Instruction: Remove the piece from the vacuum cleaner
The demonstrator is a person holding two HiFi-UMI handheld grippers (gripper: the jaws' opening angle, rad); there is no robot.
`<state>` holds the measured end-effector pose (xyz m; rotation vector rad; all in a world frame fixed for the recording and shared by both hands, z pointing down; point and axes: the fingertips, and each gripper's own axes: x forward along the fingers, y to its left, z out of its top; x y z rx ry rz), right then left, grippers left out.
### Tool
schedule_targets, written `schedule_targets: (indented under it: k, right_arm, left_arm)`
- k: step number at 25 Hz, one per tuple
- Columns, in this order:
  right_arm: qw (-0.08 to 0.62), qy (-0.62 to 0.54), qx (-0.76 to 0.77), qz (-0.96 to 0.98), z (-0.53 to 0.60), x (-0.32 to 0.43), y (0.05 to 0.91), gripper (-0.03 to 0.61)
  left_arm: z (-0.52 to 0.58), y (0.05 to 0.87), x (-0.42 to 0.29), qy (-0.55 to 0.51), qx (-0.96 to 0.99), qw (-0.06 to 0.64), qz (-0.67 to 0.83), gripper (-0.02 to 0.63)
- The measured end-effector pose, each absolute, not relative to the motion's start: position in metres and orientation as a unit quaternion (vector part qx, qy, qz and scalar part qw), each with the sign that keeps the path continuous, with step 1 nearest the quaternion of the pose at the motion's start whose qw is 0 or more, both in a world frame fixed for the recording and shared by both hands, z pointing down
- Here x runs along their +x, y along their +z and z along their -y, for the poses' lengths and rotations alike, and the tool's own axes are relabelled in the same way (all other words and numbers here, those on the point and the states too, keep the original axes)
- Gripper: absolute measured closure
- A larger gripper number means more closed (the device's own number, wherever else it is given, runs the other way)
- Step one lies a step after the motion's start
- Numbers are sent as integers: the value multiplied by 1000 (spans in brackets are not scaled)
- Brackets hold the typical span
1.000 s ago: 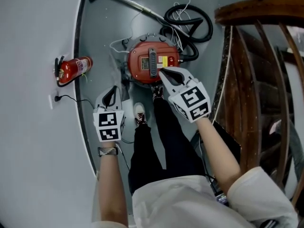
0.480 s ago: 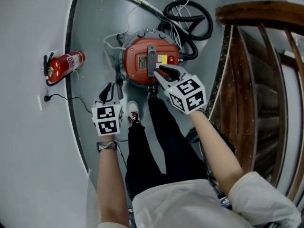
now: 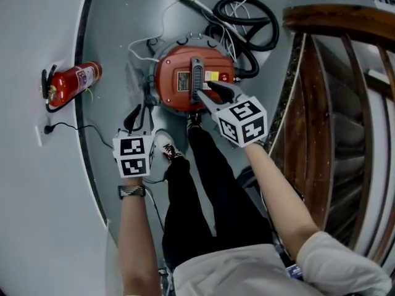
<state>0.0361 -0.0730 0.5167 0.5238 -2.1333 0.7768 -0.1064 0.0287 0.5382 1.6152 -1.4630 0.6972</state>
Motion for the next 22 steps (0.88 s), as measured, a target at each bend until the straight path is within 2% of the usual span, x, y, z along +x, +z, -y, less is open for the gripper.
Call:
schedule_targets:
  k: [8, 18, 22]
  right_arm:
    - [324, 336, 227, 855, 81, 40, 533, 428]
    - [306, 331, 192, 871, 71, 34, 548, 420]
    - [279, 357, 194, 870, 74, 35, 550, 416]
  left_arm:
    - [-36, 555, -108, 286, 641, 405, 585, 555]
    - [-38, 565, -102, 280, 652, 398, 582, 532]
    - [-37, 573, -100, 303, 653, 390, 575, 532]
